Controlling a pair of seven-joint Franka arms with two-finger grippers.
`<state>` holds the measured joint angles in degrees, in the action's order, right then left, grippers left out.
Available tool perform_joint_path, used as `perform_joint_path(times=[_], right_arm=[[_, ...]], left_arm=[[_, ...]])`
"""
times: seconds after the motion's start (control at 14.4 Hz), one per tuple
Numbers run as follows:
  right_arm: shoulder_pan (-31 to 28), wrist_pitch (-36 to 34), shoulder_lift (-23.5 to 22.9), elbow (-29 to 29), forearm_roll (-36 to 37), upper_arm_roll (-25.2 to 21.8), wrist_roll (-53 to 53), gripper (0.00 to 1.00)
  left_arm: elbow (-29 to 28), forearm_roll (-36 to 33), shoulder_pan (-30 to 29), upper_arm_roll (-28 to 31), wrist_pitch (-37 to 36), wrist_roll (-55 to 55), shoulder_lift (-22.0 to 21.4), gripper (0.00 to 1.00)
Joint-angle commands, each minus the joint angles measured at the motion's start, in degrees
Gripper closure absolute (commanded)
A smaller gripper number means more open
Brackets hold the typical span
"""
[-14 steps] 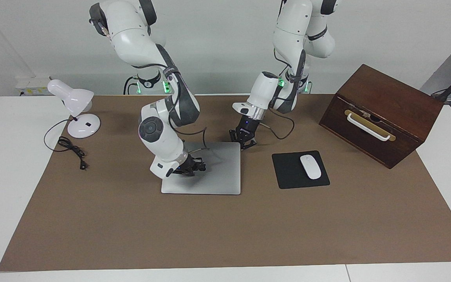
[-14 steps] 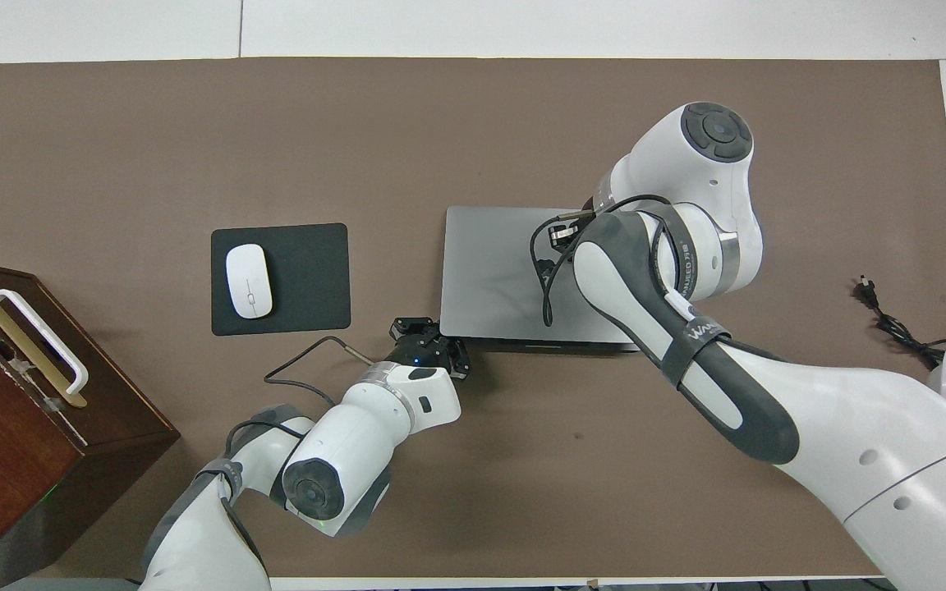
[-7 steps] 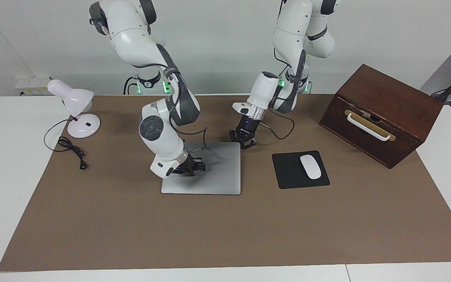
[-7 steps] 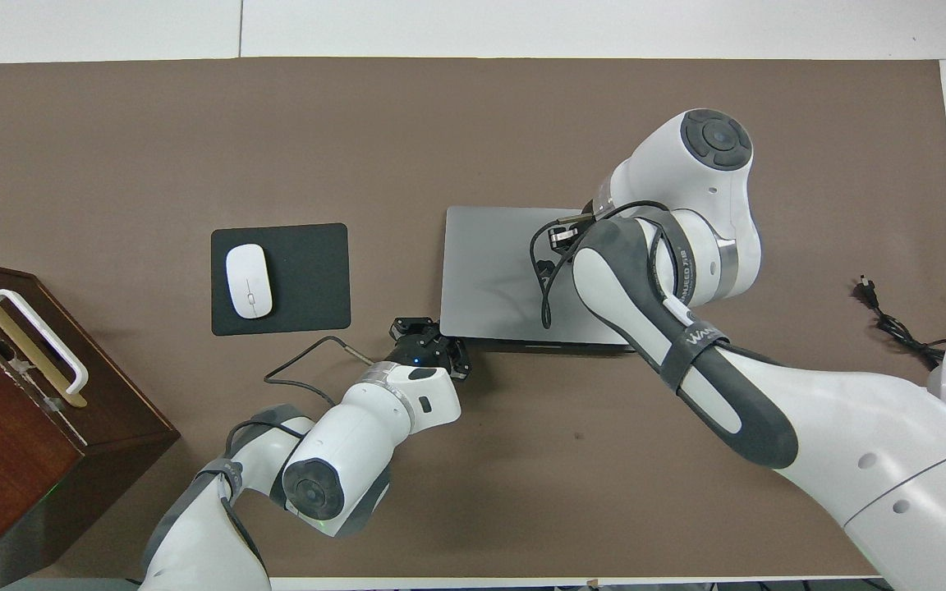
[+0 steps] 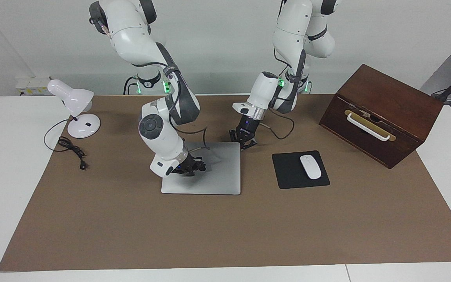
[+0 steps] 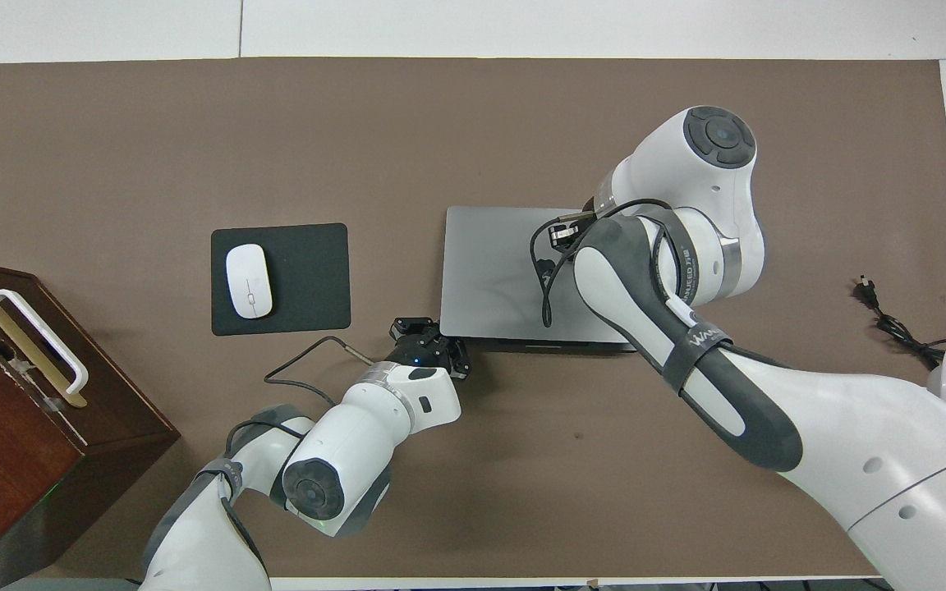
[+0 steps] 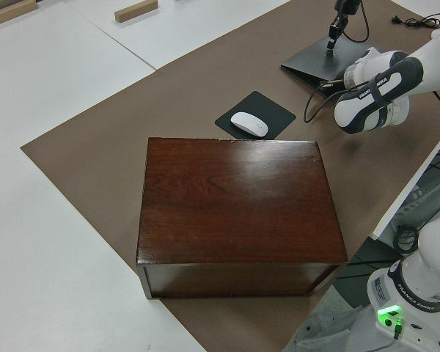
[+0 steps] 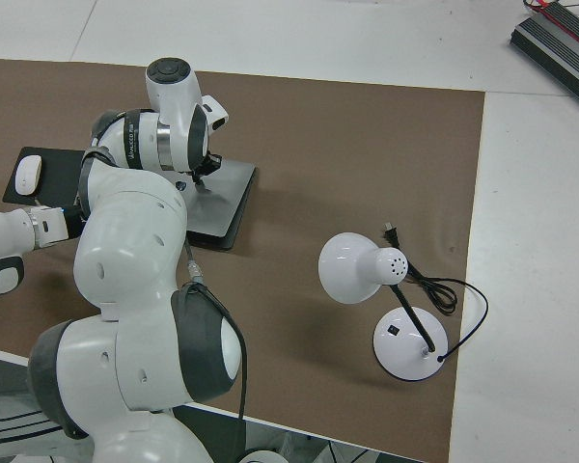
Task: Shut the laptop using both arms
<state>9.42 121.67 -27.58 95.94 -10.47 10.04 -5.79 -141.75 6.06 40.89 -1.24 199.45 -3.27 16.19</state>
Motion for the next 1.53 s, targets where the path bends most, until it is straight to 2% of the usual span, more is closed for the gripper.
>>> perform_joint_path(times=[0.0, 0.42, 0.83, 0.97, 1.32, 1.46], right_arm=[[-0.46, -3.71, 0.78, -2.33, -1.13, 0.42, -1.68, 1.00], [-1.25, -8.10, 4.81, -3.21, -0.16, 0.24, -1.95, 1.00], [-1.60, -14.60, 10.00, -3.21, 0.19, -0.81, -2.03, 1.00], [-1.60, -16.98, 12.63, -3.13, 1.76, -1.34, -2.04, 1.00], [-3.80, -21.37, 18.43, -1.99, 3.26, -1.25, -2.03, 1.00], [-4.23, -23.31, 20.37, -1.72, 5.89, -1.08, -1.60, 0.91]], left_arm=[[1.30, 0.44, -0.37, 0.53, -0.03, -1.48, 4.99, 1.00], [1.47, 0.62, -0.46, 0.45, 0.24, 0.98, 4.64, 1.00], [0.16, 0.62, -1.86, 0.27, -1.78, 2.57, 0.52, 1.00], [-0.28, 0.62, -2.22, 0.27, -7.03, 2.48, -3.16, 1.00], [-0.28, 0.62, -4.24, 0.36, -27.40, 1.95, -14.93, 1.00], [0.15, 0.62, -4.33, 0.62, -37.77, 2.21, -20.12, 1.00]])
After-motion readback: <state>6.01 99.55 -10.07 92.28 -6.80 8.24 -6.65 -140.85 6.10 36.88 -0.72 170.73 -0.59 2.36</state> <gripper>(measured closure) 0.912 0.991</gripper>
